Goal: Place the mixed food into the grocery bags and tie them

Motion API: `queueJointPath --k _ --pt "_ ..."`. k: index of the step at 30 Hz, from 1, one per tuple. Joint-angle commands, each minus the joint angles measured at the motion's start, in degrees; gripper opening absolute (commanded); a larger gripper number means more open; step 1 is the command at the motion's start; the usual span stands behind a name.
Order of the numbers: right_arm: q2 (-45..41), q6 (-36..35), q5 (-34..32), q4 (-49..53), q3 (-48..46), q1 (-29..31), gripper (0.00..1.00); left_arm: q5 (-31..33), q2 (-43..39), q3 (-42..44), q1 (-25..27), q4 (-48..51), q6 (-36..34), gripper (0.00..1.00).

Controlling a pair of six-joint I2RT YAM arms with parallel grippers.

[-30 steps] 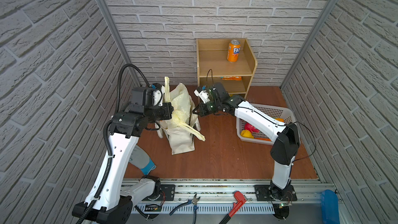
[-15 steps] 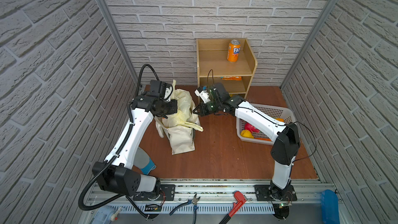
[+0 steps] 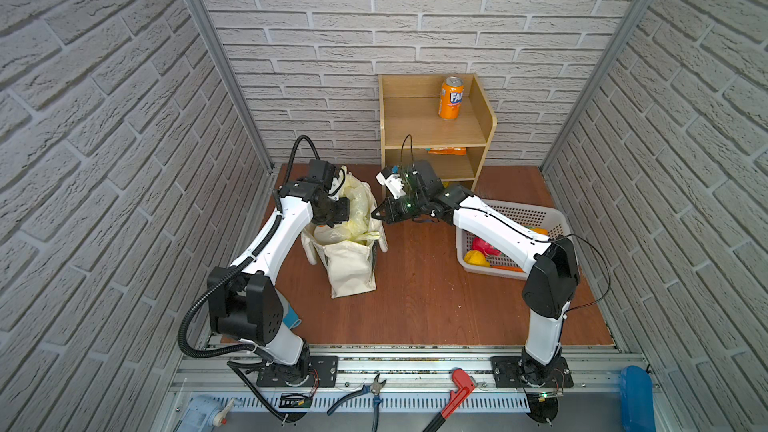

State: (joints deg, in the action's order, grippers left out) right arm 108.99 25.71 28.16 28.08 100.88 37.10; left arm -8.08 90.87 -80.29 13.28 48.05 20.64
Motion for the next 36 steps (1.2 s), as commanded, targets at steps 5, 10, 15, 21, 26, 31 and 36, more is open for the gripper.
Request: queueJointPath --k 5,10,15,21,26,31,36 --pt "-3.4 0.7 1.6 -5.6 0.2 -0.1 0.06 -0.8 2.0 4.3 1.2 -3.2 0.1 0.0" --pt "-3.3 0.7 1.6 -5.3 0.1 -0.1 0.05 -1.8 0.0 0.1 1.3 -1.0 -0.7 0.01" --pt "-3.6 0.7 1.3 -5.3 -0.5 -0.2 0.05 -1.7 -6.1 -1.9 1.3 -0.5 -0.1 0.48" --pt "-3.9 0.7 0.9 -5.5 -1.5 -0.3 0.06 -1.8 -11.3 -4.4 0.1 2.1 -0.3 0.98" --pt "-4.0 0.7 0.9 -5.4 -1.8 -0.3 0.06 -1.8 -13.7 -4.7 -1.7 3.3 -0.7 0.98" --pt "-4.1 0.7 0.6 -5.2 -1.7 -0.3 0.06 -0.6 -15.5 -3.4 -3.6 3.2 -0.6 0.98" --pt "-3.9 0.7 0.7 -5.0 -1.4 -0.3 0.06 5.8 -19.8 -1.9 -4.0 -0.3 1.1 0.98"
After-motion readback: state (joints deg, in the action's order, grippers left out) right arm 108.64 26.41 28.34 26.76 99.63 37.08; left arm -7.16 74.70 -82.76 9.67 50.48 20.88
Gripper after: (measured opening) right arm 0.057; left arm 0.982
